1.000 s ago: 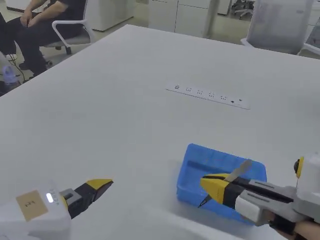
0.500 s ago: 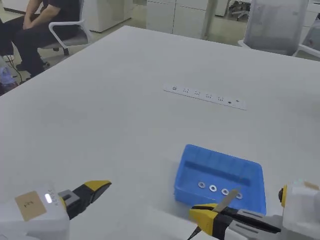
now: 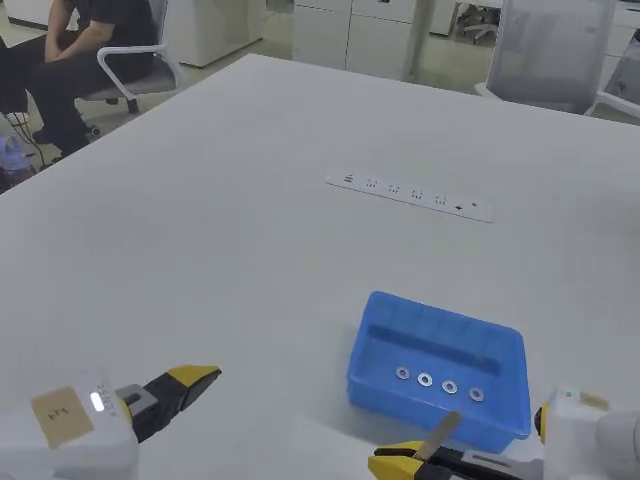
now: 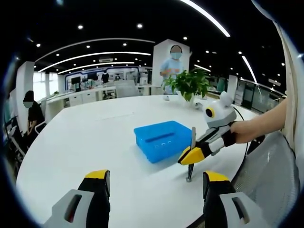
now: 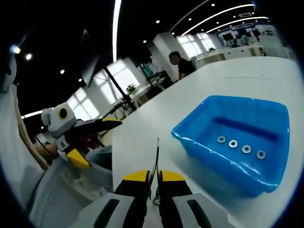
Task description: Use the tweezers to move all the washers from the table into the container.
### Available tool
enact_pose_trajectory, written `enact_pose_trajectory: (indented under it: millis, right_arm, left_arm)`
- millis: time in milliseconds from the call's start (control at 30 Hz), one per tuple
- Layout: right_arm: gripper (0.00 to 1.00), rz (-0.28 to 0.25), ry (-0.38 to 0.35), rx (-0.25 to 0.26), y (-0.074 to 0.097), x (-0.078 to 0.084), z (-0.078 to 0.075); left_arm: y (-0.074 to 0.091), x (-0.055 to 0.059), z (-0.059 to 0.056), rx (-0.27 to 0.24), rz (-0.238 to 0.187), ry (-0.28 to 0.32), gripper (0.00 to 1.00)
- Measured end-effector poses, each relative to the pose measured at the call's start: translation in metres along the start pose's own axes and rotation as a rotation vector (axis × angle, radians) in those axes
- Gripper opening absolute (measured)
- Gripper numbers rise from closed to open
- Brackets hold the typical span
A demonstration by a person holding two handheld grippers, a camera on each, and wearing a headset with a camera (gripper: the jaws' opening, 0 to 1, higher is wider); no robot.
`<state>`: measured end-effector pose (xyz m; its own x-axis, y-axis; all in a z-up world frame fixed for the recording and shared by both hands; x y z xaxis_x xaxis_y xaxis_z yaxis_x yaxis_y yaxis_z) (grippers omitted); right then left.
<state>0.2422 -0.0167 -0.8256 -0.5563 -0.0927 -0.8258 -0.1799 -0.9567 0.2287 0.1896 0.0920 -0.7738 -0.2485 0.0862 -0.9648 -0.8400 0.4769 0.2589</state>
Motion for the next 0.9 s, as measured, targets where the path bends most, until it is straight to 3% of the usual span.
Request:
enact_pose_trajectory:
  millis: [200,433,733,800,900]
  right_arm:
    - [0.04,0.038,0.038,-0.014,-0.002,0.005,0.005]
    - [0.04,0.090,0.258,-0.065,-0.003,0.007,0.018]
    - [0.05,0.123,0.402,-0.125,-0.007,0.013,0.032]
    - [0.06,0.132,0.464,-0.151,-0.008,0.015,0.036]
    - [0.05,0.131,0.480,-0.155,-0.009,0.017,0.037]
  left_arm:
    - [0.000,0.000,0.000,0.001,0.004,-0.003,0.81]
    - [0.000,0.000,0.000,0.002,0.004,-0.005,0.81]
    - [0.000,0.001,0.000,-0.001,0.009,-0.010,0.80]
    - [0.000,0.001,0.000,-0.001,0.008,-0.009,0.80]
    - [0.000,0.001,0.000,-0.002,0.008,-0.010,0.80]
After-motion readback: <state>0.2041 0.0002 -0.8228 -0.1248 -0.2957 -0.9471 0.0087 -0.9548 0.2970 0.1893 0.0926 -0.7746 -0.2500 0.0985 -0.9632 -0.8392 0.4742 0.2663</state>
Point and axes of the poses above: the centre of the closed fingertips' face, and the gripper's own axes: y roughly backward along the fingers, z roughly to its left, x roughly out of its underside, the point moved 3 cm from there along y, roughly backward along the fingers, and after that the axes turned 11 degrees about -z, right-handed, at the moved point
